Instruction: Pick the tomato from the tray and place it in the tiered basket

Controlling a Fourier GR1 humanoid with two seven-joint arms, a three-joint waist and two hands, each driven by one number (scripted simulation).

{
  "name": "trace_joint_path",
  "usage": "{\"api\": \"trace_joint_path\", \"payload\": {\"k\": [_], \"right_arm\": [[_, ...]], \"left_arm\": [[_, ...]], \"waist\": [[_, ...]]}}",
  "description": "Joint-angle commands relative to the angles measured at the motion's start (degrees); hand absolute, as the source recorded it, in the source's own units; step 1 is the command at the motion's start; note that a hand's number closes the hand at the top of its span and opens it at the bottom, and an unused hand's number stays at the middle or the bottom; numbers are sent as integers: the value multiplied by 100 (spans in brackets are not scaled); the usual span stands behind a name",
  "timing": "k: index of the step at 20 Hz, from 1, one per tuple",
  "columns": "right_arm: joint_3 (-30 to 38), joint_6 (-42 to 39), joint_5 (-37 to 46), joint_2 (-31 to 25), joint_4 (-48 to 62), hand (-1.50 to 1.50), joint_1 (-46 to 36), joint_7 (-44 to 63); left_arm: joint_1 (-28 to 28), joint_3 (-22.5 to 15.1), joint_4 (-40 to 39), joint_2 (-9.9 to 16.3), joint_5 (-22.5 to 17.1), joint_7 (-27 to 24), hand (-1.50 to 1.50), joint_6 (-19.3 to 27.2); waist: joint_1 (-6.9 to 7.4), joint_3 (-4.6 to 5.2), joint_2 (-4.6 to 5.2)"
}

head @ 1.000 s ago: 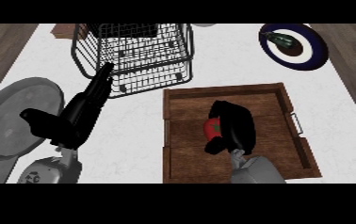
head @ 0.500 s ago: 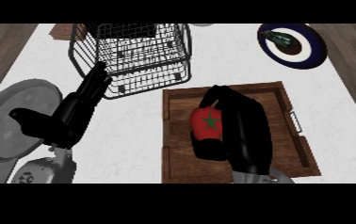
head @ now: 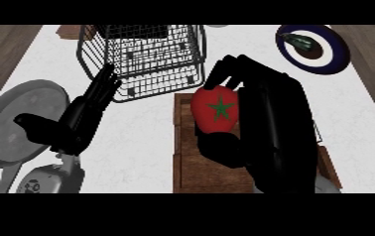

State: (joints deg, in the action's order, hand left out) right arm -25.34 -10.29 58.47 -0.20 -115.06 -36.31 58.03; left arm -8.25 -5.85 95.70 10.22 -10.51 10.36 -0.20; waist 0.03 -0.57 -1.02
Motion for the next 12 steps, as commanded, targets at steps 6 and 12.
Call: {"api": "trace_joint_path", "payload": {"k": [6, 12], "right_arm": [[915, -848, -662, 19, 1220, 150, -1982, 532], [1514, 31, -938, 19, 2896, 150, -3074, 511]], "left_arm": [[-78, -52, -697, -56, 56, 461, 0, 42], [234, -137, -722, -26, 38, 159, 0, -203]], "waist": [[11, 68, 118], [220, 76, 171]]}}
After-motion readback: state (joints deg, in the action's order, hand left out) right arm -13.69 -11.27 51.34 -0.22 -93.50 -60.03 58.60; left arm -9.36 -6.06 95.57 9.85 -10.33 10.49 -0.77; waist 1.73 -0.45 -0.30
